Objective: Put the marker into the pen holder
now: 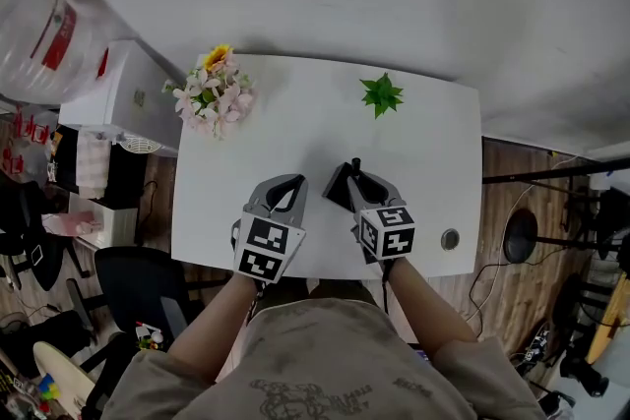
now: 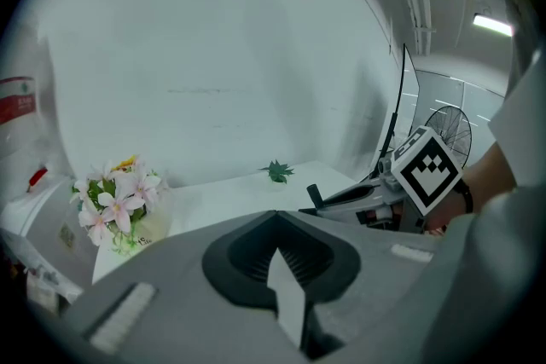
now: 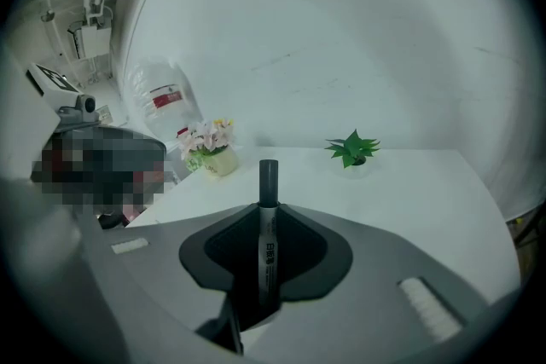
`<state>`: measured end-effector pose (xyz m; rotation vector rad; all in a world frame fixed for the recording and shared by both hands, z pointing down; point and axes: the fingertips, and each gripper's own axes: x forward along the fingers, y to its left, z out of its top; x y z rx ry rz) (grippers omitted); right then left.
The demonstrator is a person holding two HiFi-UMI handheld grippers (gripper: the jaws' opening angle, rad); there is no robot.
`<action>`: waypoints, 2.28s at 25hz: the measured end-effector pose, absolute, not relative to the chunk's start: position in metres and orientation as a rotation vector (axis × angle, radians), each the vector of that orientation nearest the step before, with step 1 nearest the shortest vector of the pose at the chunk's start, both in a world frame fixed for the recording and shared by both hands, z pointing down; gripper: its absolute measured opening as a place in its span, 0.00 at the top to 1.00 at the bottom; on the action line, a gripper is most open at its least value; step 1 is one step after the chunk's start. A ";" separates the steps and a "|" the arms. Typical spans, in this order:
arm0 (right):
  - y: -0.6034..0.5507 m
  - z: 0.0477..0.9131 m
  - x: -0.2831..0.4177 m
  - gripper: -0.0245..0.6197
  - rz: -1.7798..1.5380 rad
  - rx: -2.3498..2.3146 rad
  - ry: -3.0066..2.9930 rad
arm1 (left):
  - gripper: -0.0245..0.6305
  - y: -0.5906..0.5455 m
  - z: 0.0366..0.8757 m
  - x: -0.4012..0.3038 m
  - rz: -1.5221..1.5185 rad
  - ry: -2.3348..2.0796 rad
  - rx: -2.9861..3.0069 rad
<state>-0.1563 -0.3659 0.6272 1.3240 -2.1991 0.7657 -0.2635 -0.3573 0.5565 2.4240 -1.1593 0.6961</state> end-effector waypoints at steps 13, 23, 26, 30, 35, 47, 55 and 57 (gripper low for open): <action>-0.361 0.629 -0.157 0.74 0.720 1.261 -2.157 | 0.96 -0.348 0.566 -0.272 0.721 -1.180 2.386; -0.366 0.563 -0.152 0.77 0.665 1.302 -2.313 | 0.96 -0.356 0.534 -0.283 0.681 -1.284 2.398; -0.370 0.529 -0.150 0.79 0.601 1.321 -2.380 | 0.96 -0.359 0.514 -0.288 0.652 -1.327 2.416; -0.371 0.473 -0.148 0.81 0.471 1.373 -2.483 | 0.96 -0.361 0.483 -0.291 0.643 -1.386 2.499; -0.363 0.406 -0.149 0.82 0.347 1.393 -2.604 | 0.96 -0.357 0.436 -0.292 0.593 -1.471 2.582; -0.318 0.289 -0.155 0.90 0.111 1.373 -2.828 | 0.96 -0.331 0.330 -0.306 0.369 -1.612 2.711; -0.296 0.263 -0.139 0.92 0.112 1.405 -2.898 | 0.96 -0.314 0.305 -0.313 0.328 -1.665 2.734; -0.290 0.265 -0.139 0.92 0.076 1.388 -2.875 | 0.96 -0.308 0.304 -0.313 0.329 -1.655 2.743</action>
